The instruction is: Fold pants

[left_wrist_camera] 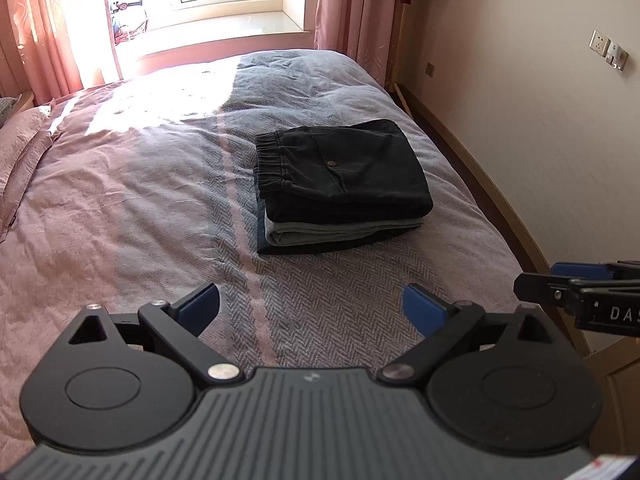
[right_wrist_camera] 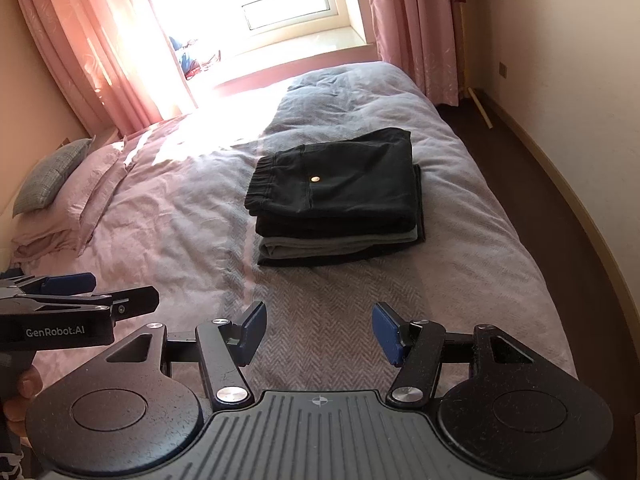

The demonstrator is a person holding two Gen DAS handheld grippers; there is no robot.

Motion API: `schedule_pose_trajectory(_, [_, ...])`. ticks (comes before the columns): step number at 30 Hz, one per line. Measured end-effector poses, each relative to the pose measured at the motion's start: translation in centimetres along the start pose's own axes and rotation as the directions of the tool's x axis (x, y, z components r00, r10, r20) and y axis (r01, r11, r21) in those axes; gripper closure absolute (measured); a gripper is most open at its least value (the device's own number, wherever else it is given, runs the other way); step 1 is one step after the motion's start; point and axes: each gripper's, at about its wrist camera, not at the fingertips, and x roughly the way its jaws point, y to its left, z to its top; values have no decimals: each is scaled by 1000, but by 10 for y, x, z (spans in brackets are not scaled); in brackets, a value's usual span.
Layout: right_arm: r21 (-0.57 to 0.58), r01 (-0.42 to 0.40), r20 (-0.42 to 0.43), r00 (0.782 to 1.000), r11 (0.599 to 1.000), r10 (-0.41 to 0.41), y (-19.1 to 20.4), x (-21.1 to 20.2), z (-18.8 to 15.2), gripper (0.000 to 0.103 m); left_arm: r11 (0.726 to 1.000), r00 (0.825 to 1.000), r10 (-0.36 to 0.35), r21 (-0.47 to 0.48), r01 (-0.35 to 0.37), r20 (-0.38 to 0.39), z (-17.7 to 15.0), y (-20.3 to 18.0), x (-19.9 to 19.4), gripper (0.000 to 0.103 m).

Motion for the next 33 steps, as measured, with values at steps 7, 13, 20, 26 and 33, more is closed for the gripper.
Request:
schedule_pose_trajectory(7, [1, 0, -2, 1000, 1000, 0, 0, 1, -1, 47, 1000, 1000, -9, 14, 9, -3, 0, -5, 2, 6])
schedule_pose_trajectory(13, [0, -1, -6, 1000, 1000, 1, -1, 2, -2, 47, 1000, 1000, -15, 22, 16, -4, 0, -9, 3, 6])
schedule_pose_trajectory(20, [-1, -1, -8, 1000, 1000, 1, 0, 4, -2, 47, 1000, 1000, -14, 25, 14, -5, 0, -10, 5, 6])
schedule_pose_trajectory(26, [0, -1, -10, 1000, 1000, 1, 0, 4, -2, 47, 1000, 1000, -17, 25, 17, -4, -1, -10, 6, 6])
schedule_pose_trajectory(33, [1, 1, -13, 1000, 1000, -1, 0, 6, -2, 47, 999, 1000, -25, 32, 25, 4, 0, -13, 7, 6])
